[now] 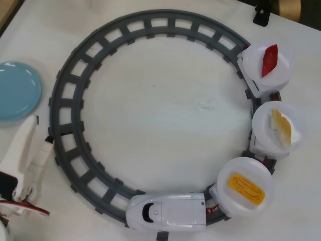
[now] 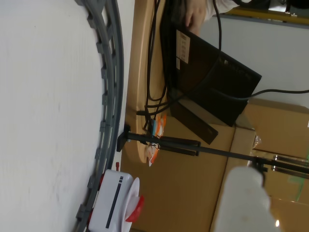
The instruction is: Pick up the sushi from the Shinkansen and put it on the blue dish
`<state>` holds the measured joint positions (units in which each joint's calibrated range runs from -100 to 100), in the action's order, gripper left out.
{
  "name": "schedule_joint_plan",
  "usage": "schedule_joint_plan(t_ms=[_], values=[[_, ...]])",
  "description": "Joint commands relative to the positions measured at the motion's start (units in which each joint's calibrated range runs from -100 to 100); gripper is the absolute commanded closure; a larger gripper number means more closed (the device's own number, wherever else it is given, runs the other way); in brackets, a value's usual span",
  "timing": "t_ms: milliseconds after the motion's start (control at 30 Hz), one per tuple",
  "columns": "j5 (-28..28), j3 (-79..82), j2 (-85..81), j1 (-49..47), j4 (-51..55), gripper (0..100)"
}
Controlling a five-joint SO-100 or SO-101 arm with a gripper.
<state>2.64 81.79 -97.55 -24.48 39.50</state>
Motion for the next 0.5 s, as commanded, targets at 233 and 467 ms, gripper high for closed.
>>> schedule_joint_plan(t_ms=[233, 467], values=[[-0.39, 3.87, -0.37, -19.62, 0.63, 69], [-0.39, 3.69, -0.37, -19.62, 0.55, 69]])
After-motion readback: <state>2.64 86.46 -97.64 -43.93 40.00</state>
